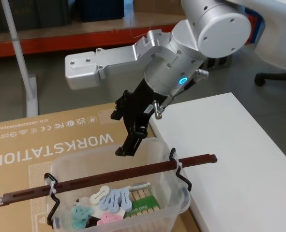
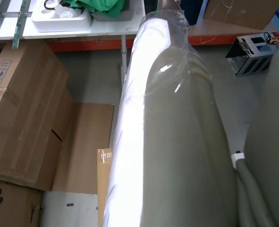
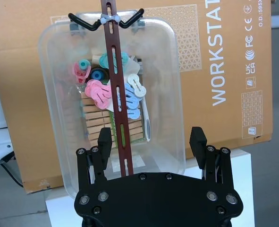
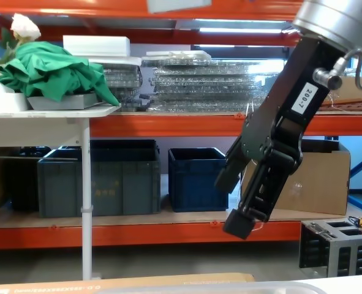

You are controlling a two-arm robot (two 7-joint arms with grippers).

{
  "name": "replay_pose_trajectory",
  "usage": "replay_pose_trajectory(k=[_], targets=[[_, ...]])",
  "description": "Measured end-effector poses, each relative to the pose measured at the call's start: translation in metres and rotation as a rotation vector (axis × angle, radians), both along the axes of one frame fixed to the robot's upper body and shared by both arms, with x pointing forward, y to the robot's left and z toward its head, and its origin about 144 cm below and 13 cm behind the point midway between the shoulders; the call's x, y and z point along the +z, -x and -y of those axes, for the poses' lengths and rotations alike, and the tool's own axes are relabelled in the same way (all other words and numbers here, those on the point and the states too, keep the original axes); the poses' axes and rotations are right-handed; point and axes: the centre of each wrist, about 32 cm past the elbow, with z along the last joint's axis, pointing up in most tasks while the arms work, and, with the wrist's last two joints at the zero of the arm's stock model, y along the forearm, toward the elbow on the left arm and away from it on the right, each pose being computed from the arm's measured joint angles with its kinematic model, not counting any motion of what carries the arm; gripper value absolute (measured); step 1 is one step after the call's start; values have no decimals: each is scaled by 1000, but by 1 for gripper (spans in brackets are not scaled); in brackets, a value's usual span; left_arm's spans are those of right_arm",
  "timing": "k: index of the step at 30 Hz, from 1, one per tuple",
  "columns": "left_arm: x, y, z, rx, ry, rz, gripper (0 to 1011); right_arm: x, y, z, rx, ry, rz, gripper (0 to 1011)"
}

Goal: Use one hand to grasp the basket and place it at the designated location.

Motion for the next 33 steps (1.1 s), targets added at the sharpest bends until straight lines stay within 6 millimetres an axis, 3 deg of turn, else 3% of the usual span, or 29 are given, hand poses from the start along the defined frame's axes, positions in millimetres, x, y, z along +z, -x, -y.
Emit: replay_pose_trajectory(k=[33], targets=[[0,0,0,0,0,0,0,-39,0,-28,36,111,-27,1000]])
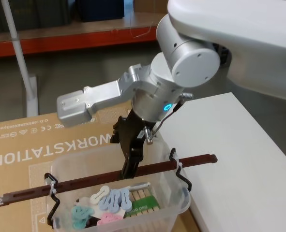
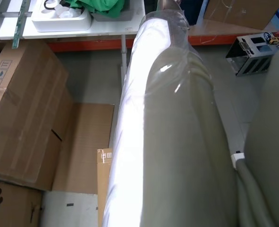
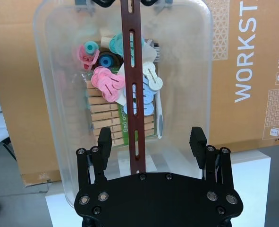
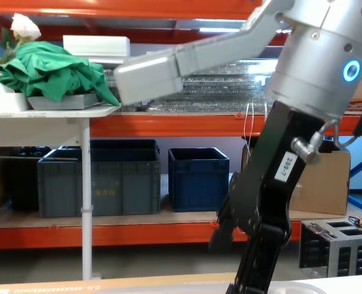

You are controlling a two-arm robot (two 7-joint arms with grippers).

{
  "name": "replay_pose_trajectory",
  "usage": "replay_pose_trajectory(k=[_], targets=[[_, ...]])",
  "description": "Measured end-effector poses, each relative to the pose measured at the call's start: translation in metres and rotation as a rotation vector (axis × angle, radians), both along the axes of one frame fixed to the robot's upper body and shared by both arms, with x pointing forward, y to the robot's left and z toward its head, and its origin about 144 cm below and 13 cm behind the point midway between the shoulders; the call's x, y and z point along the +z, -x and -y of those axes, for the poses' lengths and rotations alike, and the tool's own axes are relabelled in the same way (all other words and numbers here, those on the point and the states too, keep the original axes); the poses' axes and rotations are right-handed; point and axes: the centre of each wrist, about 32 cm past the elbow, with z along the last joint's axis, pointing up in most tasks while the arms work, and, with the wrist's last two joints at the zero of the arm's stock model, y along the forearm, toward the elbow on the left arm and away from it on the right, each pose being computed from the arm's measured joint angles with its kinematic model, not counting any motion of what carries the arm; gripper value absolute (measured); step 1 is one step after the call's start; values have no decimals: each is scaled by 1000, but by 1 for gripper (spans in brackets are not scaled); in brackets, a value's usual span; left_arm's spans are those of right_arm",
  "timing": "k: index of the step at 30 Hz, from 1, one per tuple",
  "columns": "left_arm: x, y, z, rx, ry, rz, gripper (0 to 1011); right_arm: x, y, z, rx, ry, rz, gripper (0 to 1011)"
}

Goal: Use one hand to grasp the basket and place it at the designated location.

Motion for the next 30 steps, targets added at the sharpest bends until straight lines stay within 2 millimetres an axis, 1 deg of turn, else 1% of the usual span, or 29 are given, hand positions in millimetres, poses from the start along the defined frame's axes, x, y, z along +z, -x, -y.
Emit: replay_pose_trajectory(k=[17,30], targets=[[0,0,0,0,0,0,0,-23,7,-15,26,67,2,1000],[0,0,0,0,0,0,0,-30,9,-17,30,84,8,1000]])
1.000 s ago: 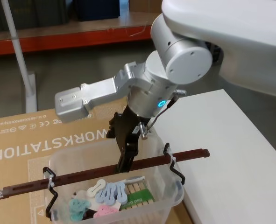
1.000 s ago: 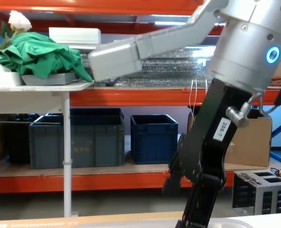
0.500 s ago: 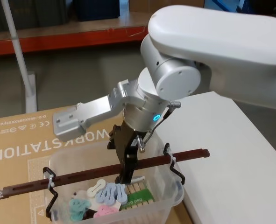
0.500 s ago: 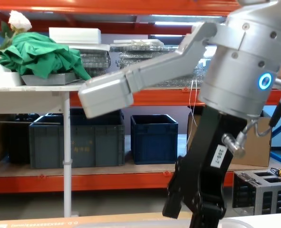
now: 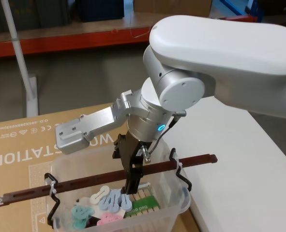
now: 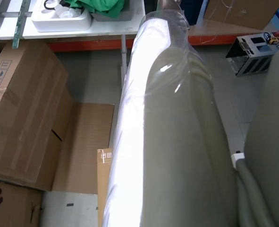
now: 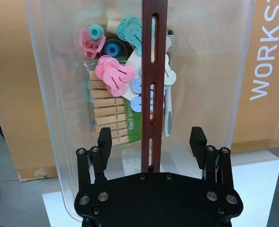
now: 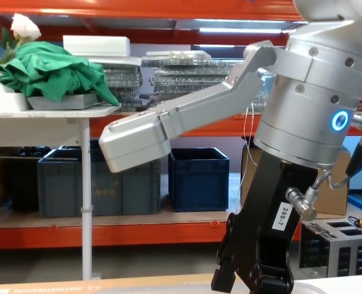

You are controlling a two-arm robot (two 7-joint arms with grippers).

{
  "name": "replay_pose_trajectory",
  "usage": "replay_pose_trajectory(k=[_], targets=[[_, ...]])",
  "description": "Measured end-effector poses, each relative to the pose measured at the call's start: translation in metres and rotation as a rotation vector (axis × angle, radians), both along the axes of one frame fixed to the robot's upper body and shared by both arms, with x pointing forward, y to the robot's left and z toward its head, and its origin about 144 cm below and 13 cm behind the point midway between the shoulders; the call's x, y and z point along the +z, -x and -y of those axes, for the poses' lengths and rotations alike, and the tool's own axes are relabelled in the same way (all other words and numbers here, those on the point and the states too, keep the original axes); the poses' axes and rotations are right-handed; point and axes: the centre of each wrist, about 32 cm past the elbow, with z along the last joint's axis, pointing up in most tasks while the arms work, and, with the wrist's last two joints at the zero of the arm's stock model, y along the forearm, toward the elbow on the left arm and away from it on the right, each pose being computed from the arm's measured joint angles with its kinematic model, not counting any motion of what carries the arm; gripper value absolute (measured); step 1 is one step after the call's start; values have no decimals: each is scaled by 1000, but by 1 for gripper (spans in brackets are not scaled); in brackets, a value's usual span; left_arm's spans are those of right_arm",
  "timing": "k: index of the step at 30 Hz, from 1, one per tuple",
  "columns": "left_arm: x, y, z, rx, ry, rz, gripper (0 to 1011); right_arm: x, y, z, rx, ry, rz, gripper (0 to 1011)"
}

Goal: Use one hand to grasp the basket and place it at the designated location.

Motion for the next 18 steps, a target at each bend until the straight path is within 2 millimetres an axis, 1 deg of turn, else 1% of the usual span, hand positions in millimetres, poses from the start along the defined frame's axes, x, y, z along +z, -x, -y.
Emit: replay_pose_trajectory(k=[18], targets=[[0,0,0,0,0,0,0,-6,-3,-4,-8,18,2,1000]])
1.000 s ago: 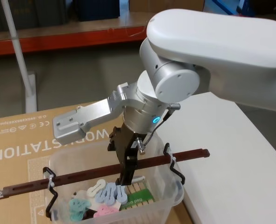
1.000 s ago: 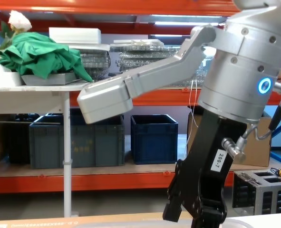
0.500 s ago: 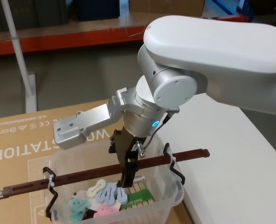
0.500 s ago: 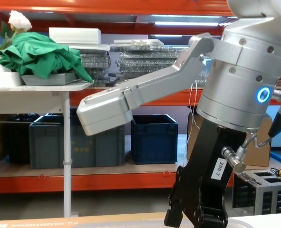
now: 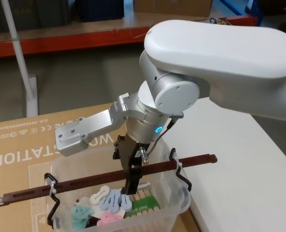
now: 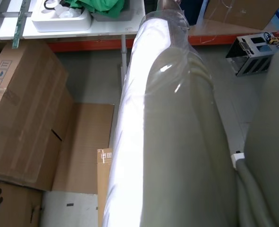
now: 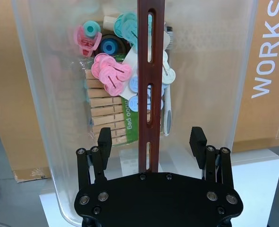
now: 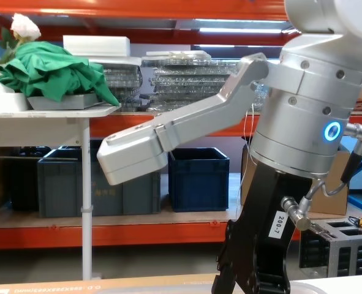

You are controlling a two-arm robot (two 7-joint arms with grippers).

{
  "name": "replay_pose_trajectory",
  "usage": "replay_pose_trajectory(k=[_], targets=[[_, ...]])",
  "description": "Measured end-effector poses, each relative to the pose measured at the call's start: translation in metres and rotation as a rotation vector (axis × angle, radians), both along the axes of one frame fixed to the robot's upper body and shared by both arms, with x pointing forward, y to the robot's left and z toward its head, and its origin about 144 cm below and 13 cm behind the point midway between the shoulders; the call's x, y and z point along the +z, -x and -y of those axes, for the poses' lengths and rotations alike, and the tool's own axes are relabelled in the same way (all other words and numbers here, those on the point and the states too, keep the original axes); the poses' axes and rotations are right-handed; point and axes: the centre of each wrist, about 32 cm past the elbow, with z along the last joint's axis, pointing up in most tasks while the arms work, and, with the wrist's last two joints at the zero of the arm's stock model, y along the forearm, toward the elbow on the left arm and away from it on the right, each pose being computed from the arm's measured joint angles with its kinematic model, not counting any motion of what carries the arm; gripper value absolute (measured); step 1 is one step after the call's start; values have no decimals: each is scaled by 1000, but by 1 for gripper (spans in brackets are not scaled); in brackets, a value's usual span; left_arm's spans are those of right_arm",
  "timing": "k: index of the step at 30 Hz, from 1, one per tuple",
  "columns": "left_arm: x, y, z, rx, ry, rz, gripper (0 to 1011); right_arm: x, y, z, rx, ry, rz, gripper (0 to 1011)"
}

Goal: Use one hand to grasp the basket and place it at the designated location.

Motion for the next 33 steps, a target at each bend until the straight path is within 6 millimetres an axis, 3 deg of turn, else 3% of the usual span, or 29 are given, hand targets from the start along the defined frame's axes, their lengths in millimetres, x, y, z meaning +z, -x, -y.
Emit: replay_pose_trajectory(k=[14,19,33], targets=[[0,0,0,0,0,0,0,-3,0,-2,0,11,1,979],[0,0,0,0,0,0,0,-4,-1,-2,-1,8,-1,882],[0,0,0,0,0,0,0,-4,-2,-1,1,1,-3,449]])
